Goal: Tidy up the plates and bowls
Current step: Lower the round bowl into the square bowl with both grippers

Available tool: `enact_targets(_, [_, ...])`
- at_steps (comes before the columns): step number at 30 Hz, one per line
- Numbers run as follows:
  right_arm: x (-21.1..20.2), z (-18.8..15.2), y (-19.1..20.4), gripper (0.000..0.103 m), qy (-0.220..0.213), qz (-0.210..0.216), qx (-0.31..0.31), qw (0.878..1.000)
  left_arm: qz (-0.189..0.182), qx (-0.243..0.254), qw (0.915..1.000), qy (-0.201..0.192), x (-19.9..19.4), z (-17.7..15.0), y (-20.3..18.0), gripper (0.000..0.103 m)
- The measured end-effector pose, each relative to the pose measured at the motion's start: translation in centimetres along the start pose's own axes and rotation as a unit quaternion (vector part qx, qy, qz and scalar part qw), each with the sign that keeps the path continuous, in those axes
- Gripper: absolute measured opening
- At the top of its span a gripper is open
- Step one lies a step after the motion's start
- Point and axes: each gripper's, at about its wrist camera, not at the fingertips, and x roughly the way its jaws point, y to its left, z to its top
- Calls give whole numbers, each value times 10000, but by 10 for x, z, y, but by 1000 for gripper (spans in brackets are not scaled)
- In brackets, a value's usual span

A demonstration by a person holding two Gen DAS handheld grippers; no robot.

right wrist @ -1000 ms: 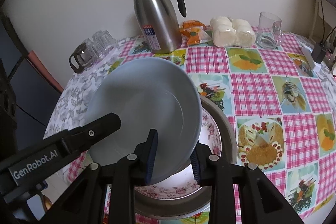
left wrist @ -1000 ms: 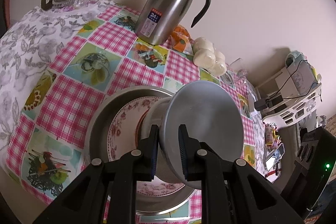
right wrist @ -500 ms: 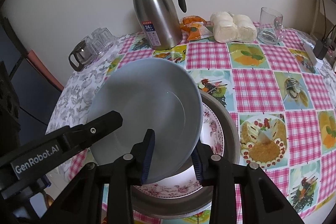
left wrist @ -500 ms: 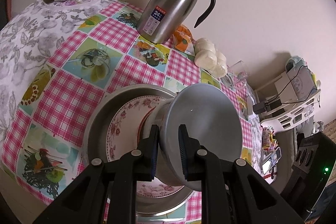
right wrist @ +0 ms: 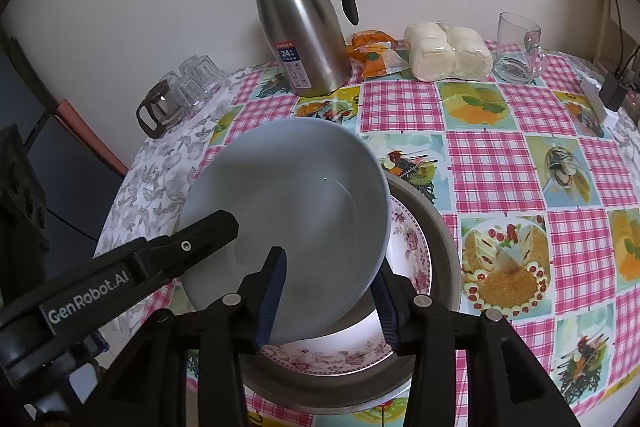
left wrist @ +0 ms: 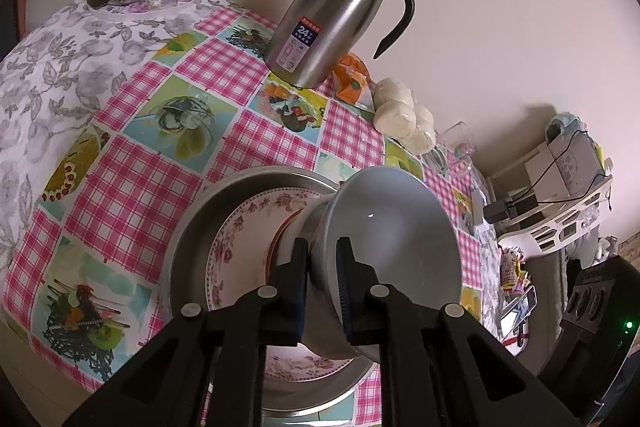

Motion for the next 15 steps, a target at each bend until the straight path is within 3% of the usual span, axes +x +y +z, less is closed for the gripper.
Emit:
enact_targets(10, [-5,2,-3,60,-102,198,116,9997,119,-12,9998,-138,-2,2,3,13])
enact_targets(15, [-13,4,-5,64,-227,-35,79,9997,159,61,9998,-131,-2,1,-1,14])
